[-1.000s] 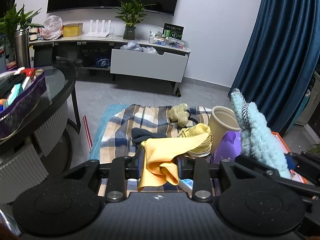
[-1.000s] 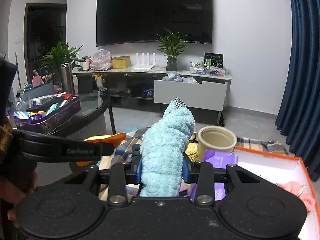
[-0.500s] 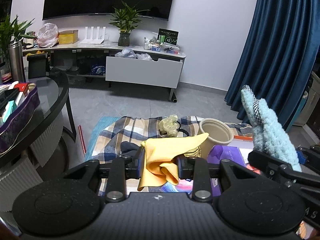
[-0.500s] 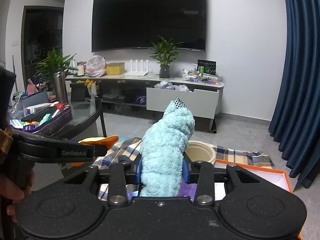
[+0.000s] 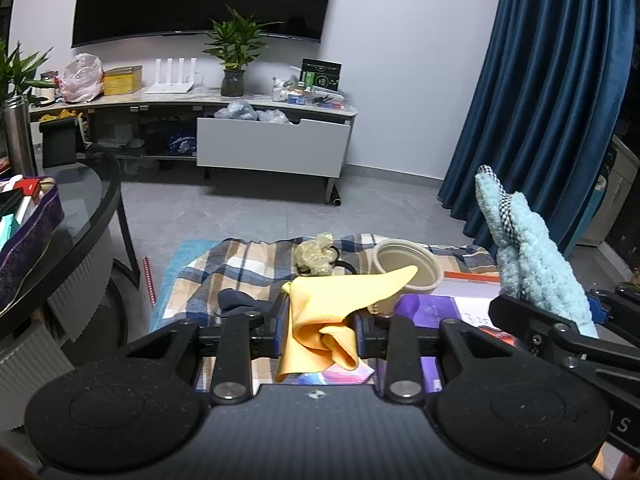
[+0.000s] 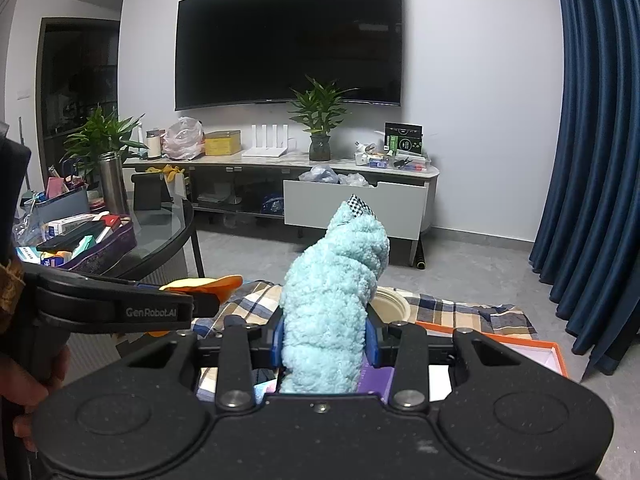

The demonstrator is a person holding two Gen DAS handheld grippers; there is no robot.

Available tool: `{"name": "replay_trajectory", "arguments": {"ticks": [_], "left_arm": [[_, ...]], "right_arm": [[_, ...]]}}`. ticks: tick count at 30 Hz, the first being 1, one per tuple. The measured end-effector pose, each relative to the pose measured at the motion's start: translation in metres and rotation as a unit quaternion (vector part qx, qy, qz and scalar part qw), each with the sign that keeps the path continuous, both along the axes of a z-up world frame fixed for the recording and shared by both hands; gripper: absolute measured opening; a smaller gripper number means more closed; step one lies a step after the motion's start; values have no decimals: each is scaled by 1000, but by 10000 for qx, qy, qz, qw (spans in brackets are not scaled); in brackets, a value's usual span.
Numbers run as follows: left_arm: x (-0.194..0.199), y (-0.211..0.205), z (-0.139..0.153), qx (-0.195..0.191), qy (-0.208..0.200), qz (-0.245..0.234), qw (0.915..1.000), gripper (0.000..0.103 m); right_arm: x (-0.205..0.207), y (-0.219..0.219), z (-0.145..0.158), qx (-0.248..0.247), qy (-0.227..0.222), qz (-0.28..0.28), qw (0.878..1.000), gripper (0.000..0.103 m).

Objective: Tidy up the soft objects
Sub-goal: 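Lift the blue towel and yellow cloth and carry both over the orange-rimmed box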

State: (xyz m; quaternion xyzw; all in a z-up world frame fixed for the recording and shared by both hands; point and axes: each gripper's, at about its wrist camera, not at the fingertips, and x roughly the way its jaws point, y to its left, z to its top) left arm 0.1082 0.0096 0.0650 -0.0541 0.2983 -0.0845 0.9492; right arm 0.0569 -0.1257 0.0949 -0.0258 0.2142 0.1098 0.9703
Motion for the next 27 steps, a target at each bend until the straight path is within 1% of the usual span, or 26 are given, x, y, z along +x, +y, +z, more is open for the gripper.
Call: {"name": "replay_trajectory", "arguments": {"ticks": [27], "left_arm": [[4,-39,-1,101,21,-496,9987,32]], "right_arm": [[1,-35,8,53,-44,-365,9993,46]]}}
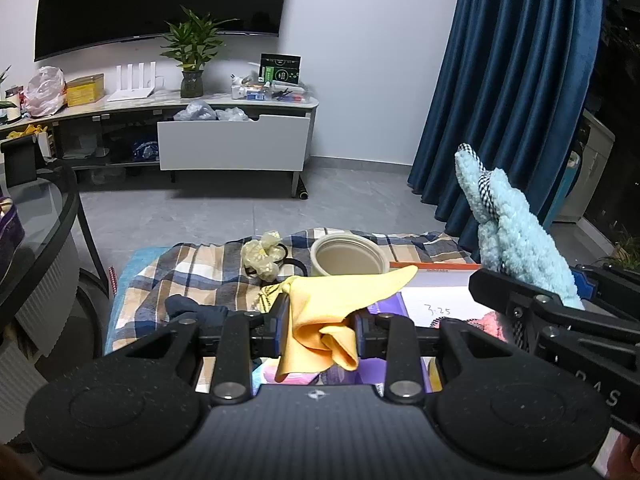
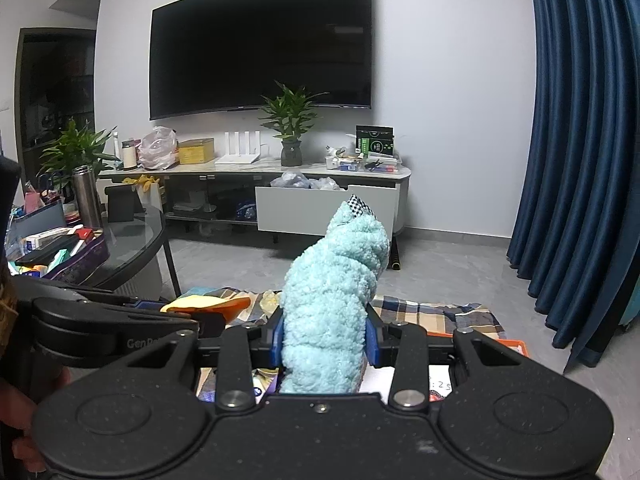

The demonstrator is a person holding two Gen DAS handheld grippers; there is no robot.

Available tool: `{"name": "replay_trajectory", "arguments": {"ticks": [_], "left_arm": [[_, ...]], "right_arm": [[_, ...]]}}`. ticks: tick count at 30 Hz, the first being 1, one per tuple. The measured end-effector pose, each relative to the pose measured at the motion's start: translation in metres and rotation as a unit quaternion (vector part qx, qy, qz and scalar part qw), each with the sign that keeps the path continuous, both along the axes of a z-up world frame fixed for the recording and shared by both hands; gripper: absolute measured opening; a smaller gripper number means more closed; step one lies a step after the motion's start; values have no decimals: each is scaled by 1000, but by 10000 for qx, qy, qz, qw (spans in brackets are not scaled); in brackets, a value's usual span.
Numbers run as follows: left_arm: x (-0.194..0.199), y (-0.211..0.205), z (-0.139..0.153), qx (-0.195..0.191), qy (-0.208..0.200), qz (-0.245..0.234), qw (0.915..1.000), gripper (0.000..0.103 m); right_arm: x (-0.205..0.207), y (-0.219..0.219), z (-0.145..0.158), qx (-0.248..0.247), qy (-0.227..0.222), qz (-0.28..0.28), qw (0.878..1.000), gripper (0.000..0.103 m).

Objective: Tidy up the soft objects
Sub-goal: 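Lift the blue towel and yellow cloth and carry both over the orange-rimmed box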

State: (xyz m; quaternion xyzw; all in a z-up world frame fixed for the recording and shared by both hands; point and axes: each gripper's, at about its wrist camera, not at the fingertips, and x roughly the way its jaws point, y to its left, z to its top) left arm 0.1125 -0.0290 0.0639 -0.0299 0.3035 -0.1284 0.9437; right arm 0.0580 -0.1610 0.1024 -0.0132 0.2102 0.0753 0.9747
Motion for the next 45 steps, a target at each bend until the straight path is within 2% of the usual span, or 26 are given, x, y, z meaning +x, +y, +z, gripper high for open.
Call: {"name": "replay_trajectory", "arguments": {"ticks": [45], "left_arm": [[13,-79,-12,152,229,-729,9970,32]], "right_arm": [[6,-74,-12,240,188,-694,9971,46]]}}
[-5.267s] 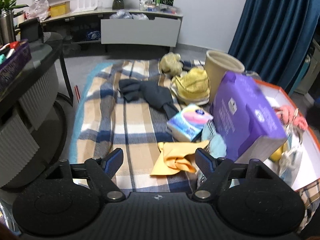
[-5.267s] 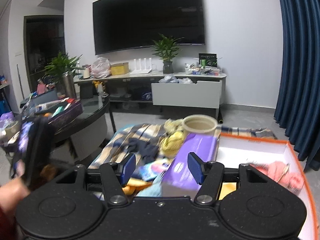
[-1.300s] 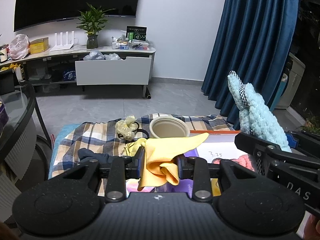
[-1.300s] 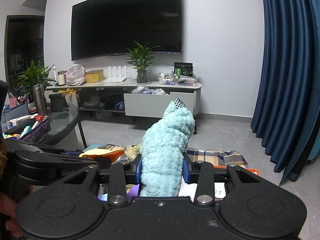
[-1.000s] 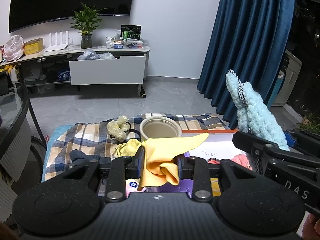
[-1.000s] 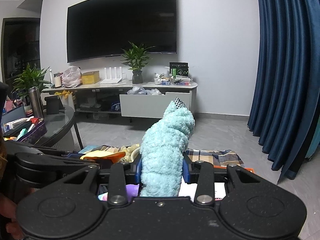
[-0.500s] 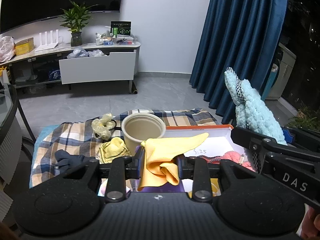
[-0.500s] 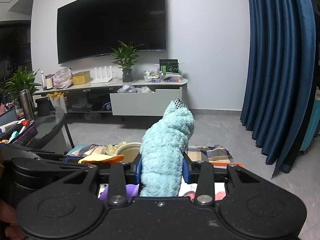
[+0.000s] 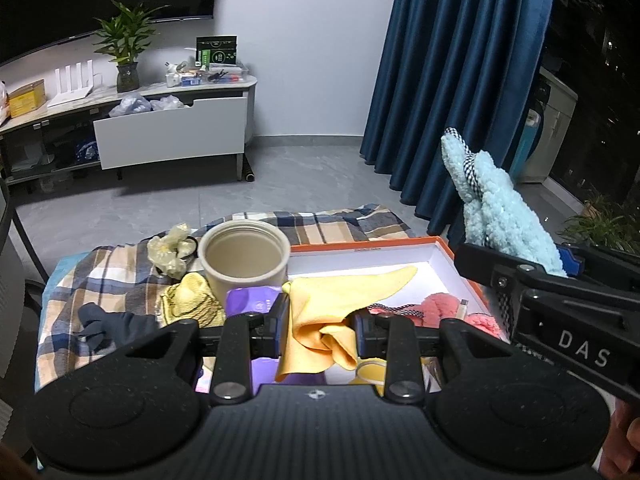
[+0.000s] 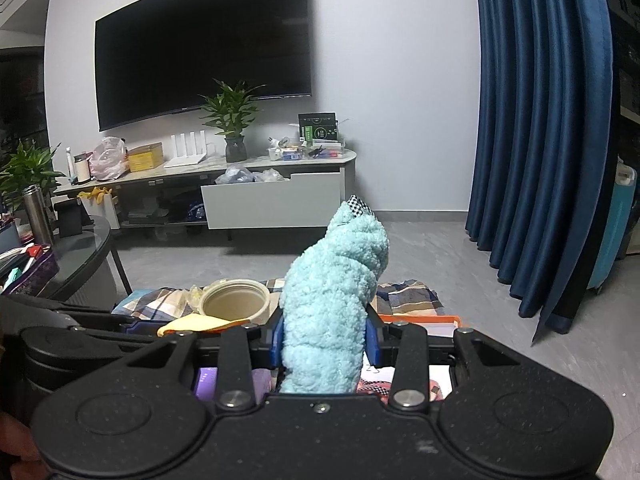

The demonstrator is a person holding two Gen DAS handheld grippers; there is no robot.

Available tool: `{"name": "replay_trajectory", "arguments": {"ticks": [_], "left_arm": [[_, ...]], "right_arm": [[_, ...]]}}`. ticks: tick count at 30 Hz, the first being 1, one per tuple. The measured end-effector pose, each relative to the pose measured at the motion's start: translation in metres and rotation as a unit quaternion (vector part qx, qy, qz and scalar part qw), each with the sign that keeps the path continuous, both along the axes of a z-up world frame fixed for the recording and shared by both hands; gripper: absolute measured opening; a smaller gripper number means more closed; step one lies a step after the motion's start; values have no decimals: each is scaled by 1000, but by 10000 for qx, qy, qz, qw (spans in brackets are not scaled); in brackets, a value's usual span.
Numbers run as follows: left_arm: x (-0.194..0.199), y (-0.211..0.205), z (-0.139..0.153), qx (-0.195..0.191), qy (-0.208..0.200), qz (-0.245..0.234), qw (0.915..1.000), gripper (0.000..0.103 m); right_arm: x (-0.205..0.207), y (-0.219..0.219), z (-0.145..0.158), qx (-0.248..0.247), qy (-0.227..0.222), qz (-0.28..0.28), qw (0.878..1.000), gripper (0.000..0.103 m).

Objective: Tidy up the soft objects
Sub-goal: 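Lift the blue towel and yellow cloth and carry both over the orange-rimmed box, then open the right gripper to drop the blue towel while the left gripper releases the yellow cloth into the box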

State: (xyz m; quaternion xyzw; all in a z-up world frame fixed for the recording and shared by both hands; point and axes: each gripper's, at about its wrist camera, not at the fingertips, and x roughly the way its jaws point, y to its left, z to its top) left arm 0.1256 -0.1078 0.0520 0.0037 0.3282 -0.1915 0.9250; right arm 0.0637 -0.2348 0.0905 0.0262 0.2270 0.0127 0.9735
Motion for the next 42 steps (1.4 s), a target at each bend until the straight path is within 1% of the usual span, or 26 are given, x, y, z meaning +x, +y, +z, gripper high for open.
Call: {"name": "replay_trajectory", "arguments": {"ticks": [4,16,26,34,37,39,40,42], "left_arm": [[2,-5,-2,19,26,-58,10000,32],[11,-31,-13,41,179,-311,9993,32],[27,-51,-26,47,422,-406,9983,32],[38,-66,-28,86,460,-473,9978,32],[44,-71,-29,112,476,-482,9976,33],[49,-76,-30,110,481,-510,9975,35],[50,-78,-30,93,467,-537,9974,37],[52,-80,-30,110,449,-516,9976,41]], "right_arm": [[4,-3,-2,-3,28,-51,10000,46],[10,-40,-16,-3,225,-393,9990,47],[24,-59,-28,-12,400,-488,9980,47],[40,-69,-37,-38,518,-502,9974,48],[47,-69,-39,-67,544,-523,9971,51],[50,-71,-40,-114,504,-576,9970,62],[51,-70,-40,-148,467,-635,9968,65],[50,-72,-40,-150,426,-692,9966,66]]}}
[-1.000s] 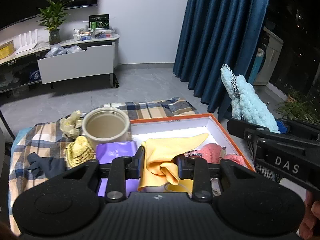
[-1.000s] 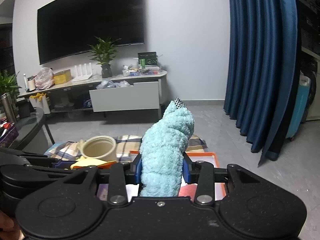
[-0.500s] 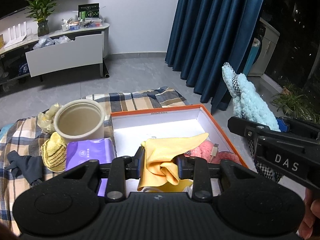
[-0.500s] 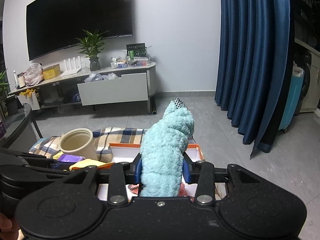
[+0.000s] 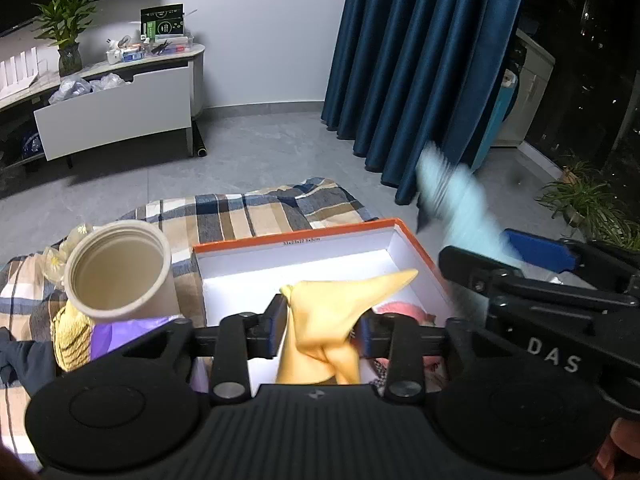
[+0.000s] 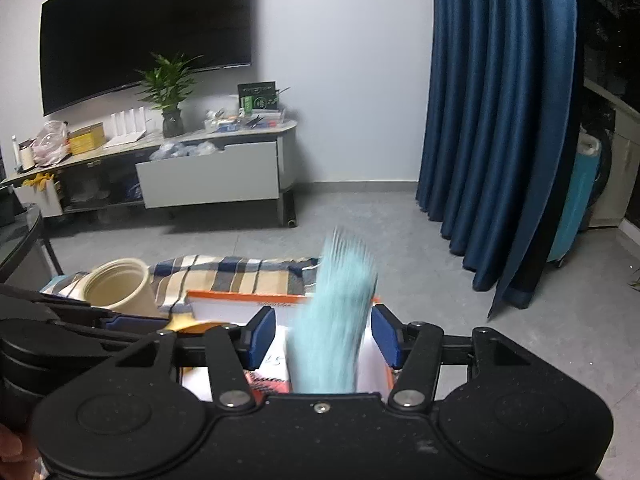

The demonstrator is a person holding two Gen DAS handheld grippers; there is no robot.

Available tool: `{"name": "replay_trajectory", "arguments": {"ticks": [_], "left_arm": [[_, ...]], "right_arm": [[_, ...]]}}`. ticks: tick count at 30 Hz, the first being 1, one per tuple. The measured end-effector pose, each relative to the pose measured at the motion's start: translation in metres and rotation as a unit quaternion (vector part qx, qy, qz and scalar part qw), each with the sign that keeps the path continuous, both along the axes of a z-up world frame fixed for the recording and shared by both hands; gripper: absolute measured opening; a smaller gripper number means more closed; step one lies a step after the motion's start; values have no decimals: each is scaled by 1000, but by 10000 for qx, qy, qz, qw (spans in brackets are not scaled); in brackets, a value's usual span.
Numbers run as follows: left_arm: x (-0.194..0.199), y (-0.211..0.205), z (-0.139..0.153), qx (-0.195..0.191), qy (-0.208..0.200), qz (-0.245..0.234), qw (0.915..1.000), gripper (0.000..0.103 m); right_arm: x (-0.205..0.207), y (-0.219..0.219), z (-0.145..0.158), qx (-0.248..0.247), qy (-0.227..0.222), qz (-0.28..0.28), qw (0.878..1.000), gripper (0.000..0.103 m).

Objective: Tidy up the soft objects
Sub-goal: 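Open the right gripper to drop the blue towel while the left gripper releases the yellow cloth into the box, then move the left tool to the dark grey glove while the right tool approaches the yellow striped towel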

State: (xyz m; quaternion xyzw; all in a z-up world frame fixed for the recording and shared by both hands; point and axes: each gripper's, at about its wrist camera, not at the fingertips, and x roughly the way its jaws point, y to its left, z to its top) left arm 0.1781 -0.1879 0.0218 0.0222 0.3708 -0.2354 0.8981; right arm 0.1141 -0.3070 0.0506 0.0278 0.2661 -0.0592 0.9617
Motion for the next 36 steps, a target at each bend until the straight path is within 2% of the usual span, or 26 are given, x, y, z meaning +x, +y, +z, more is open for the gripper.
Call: {"name": "replay_trajectory", "arguments": {"ticks": [5,10,19,36], "left_arm": [[-1,2,3,62,-83,53,9999,67],[-10,11,14,33,-239,151,9996,76],[-31,47,36,-122,-536,477,9973,84],[-46,150,32,-98,-512,1476,9877,85]], "right_arm": [[-9,-3,5,-35,-129,-87,9999,68],[-24,5,18,-21,-375,-111,9992,68],[-43,34,40,68,-674,168,9976,71],[-34,138,36,150,-497,1292,9903,72]]}}
